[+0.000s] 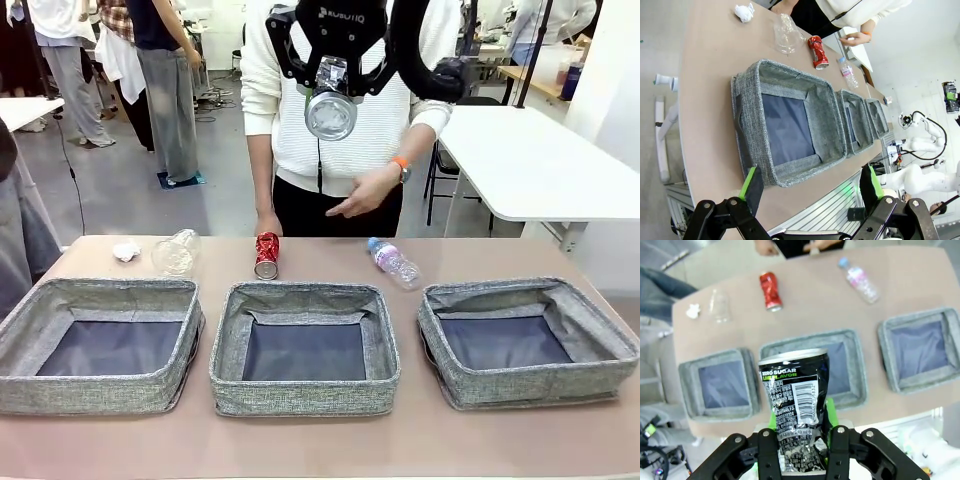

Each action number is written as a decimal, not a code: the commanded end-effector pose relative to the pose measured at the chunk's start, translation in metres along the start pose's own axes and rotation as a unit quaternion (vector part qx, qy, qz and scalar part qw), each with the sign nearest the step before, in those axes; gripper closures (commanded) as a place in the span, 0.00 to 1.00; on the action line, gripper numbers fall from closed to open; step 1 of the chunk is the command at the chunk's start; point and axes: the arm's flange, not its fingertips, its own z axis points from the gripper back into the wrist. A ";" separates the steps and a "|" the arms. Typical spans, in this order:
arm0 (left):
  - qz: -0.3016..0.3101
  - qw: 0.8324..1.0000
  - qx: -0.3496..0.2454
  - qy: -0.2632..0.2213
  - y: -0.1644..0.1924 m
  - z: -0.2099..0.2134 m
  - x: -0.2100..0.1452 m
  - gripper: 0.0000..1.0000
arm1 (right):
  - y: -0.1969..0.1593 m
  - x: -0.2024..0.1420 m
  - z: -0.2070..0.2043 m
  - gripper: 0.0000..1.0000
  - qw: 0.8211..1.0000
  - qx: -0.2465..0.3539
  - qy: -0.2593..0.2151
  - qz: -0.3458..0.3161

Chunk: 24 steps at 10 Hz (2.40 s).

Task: Sort the waste into the appropriate baskets.
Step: Place the picked waste into the Fabric basket indicated by the person.

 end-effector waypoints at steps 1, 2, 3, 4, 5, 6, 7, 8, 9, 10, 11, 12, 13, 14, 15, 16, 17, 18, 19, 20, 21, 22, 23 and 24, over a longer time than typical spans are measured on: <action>-0.010 1.000 -0.007 -0.008 0.000 0.000 0.000 0.00 | -0.003 -0.001 -0.002 0.62 1.000 0.002 -0.010 -0.004; -0.010 1.000 -0.007 -0.008 0.000 0.000 0.000 0.00 | -0.003 -0.001 -0.002 0.62 1.000 0.002 -0.010 -0.004; -0.010 1.000 -0.007 -0.008 0.000 0.000 0.000 0.00 | -0.003 -0.001 -0.002 0.62 1.000 0.002 -0.010 -0.004; -0.010 1.000 -0.007 -0.008 0.000 0.000 0.000 0.00 | -0.003 -0.001 -0.002 0.62 1.000 0.002 -0.010 -0.004; -0.010 1.000 -0.007 -0.008 0.000 0.000 0.000 0.00 | -0.003 -0.001 -0.002 0.62 1.000 0.002 -0.010 -0.004; -0.010 1.000 -0.007 -0.008 0.000 0.000 0.000 0.00 | -0.003 -0.001 -0.002 0.62 1.000 0.002 -0.010 -0.004; -0.010 1.000 -0.007 -0.008 0.000 0.000 0.000 0.00 | -0.003 -0.001 -0.002 0.62 1.000 0.002 -0.010 -0.004; -0.010 1.000 -0.007 -0.008 0.000 0.000 0.000 0.00 | -0.003 -0.001 -0.002 0.62 1.000 0.002 -0.010 -0.004; -0.010 1.000 -0.007 -0.008 0.000 0.000 0.000 0.00 | -0.003 -0.001 -0.002 0.62 1.000 0.002 -0.010 -0.004; -0.010 1.000 -0.007 -0.008 0.000 0.000 0.000 0.00 | -0.003 -0.001 -0.002 0.62 1.000 0.002 -0.010 -0.004; -0.010 1.000 -0.007 -0.008 0.000 0.000 0.000 0.00 | 0.000 0.000 0.000 0.61 1.000 0.000 0.000 0.000; -0.010 1.000 -0.007 -0.008 0.000 0.000 0.000 0.00 | 0.006 0.005 -0.043 0.61 0.999 -0.014 0.025 0.029; -0.010 1.000 -0.007 -0.008 0.000 0.000 0.000 0.00 | 0.003 0.007 -0.108 0.61 0.996 -0.017 0.072 0.041; -0.010 1.000 -0.007 -0.008 0.000 0.000 0.000 0.00 | -0.004 -0.001 -0.172 0.61 0.995 -0.026 0.088 0.042; -0.010 1.000 -0.007 -0.008 0.000 0.000 0.000 0.00 | -0.017 -0.012 -0.225 0.61 0.995 -0.030 0.093 0.025; -0.010 1.000 -0.007 -0.008 0.000 0.000 0.000 0.00 | -0.026 -0.021 -0.252 0.61 0.995 -0.010 0.096 0.034; -0.010 1.000 -0.007 -0.008 0.000 0.000 0.000 0.00 | -0.030 -0.028 -0.266 0.61 0.991 0.019 0.125 0.051; -0.010 1.000 -0.007 -0.008 0.000 0.000 0.000 0.00 | -0.032 -0.032 -0.272 0.61 0.987 0.013 0.149 0.054; -0.010 1.000 -0.007 -0.008 0.000 0.000 0.000 0.00 | -0.034 -0.034 -0.271 0.61 0.984 0.019 0.169 0.054; -0.010 1.000 -0.007 -0.008 0.000 0.000 0.000 0.00 | -0.037 -0.033 -0.272 0.61 0.984 0.012 0.170 0.055; -0.010 1.000 -0.007 -0.008 0.000 0.000 0.000 0.00 | -0.039 -0.032 -0.273 0.61 0.984 0.012 0.172 0.052; -0.010 1.000 -0.007 -0.008 0.000 0.000 0.000 0.00 | -0.039 -0.032 -0.274 0.61 0.984 0.011 0.172 0.050; -0.010 1.000 -0.007 -0.008 0.000 0.000 0.000 0.00 | -0.039 -0.032 -0.274 0.61 0.983 0.008 0.176 0.050; -0.010 1.000 -0.007 -0.008 0.000 0.000 0.000 0.00 | -0.039 -0.032 -0.275 0.01 0.982 0.008 0.179 0.060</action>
